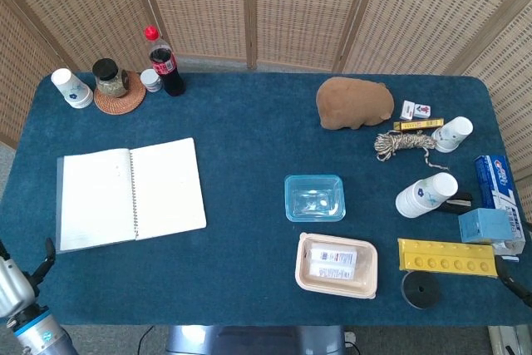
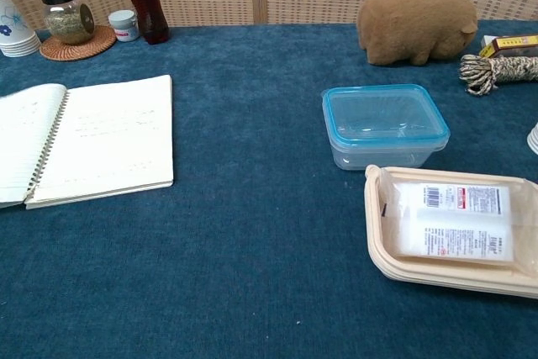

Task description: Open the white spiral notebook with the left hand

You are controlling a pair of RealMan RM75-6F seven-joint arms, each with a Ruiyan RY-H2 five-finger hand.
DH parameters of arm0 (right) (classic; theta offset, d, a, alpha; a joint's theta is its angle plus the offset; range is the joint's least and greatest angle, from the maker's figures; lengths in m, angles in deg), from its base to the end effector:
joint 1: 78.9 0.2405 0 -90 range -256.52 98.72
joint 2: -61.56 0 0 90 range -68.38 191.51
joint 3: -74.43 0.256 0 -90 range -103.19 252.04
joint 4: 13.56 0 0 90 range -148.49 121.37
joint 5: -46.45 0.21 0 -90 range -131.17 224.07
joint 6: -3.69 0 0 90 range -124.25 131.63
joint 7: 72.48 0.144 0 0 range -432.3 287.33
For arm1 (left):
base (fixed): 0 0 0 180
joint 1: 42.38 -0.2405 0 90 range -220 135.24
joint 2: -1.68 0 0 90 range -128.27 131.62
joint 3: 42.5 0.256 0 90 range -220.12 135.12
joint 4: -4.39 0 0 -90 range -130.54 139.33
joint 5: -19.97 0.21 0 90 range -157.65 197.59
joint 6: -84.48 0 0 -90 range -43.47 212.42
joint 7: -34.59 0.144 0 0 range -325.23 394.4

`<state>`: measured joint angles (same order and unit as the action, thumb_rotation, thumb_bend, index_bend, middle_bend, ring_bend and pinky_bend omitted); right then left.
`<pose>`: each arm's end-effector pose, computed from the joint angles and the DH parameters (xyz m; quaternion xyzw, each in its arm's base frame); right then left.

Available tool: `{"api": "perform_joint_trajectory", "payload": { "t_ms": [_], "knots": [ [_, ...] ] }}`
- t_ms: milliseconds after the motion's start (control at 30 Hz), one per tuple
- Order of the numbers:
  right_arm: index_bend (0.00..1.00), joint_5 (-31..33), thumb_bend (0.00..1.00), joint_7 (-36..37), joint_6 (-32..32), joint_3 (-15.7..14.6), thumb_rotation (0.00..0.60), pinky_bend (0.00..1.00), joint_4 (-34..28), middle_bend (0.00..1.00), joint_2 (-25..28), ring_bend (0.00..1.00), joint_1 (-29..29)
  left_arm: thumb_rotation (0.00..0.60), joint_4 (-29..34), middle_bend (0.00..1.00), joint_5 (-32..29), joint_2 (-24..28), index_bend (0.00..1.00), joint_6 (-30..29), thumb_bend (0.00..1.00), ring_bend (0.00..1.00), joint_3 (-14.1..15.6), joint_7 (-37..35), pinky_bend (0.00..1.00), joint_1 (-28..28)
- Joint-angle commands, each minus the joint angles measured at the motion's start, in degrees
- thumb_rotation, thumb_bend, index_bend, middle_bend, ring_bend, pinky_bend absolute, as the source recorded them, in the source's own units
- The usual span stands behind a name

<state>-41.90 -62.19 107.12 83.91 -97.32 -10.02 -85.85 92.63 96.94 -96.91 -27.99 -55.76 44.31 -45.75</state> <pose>-0.3301 -0.1279 0.1868 0.4492 -0.3352 0.5015 0.6590 -0.2786 0.1454 0.0783 -0.2556 -0.4005 -0.4972 0.7261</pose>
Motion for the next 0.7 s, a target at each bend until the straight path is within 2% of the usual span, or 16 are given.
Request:
{"api": "perform_joint_trajectory", "payload": {
  "t_ms": [33, 333, 700],
  "knots": [
    [0.24, -0.36, 0.29, -0.93, -0.75, -0.23, 0.600, 0.26, -0.54, 0.22, 0.17, 0.17, 0.52, 0.600, -0.29, 0.05, -1.04, 2.47, 0.00, 0.82, 0.27, 0.00, 0.90, -0.43, 0.00, -1.63],
    [0.24, -0.52, 0.29, -3.40, -2.16, -0.88, 0.600, 0.26, -2.54, 0.22, 0.61, 0.17, 1.19, 0.600, 2.60, 0.03, 0.94, 8.53, 0.00, 3.69, 0.27, 0.00, 3.55, 1.98, 0.00, -2.44],
    [0.24, -0.34, 0.28, -6.52, -4.53, -1.82, 0.600, 0.26, -4.77, 0.22, 1.28, 0.17, 2.02, 0.600, 9.06, 0.01, 4.45, 19.02, 0.00, 12.12, 0.27, 0.00, 9.68, 4.42, 0.00, -1.76]
  ]
}}
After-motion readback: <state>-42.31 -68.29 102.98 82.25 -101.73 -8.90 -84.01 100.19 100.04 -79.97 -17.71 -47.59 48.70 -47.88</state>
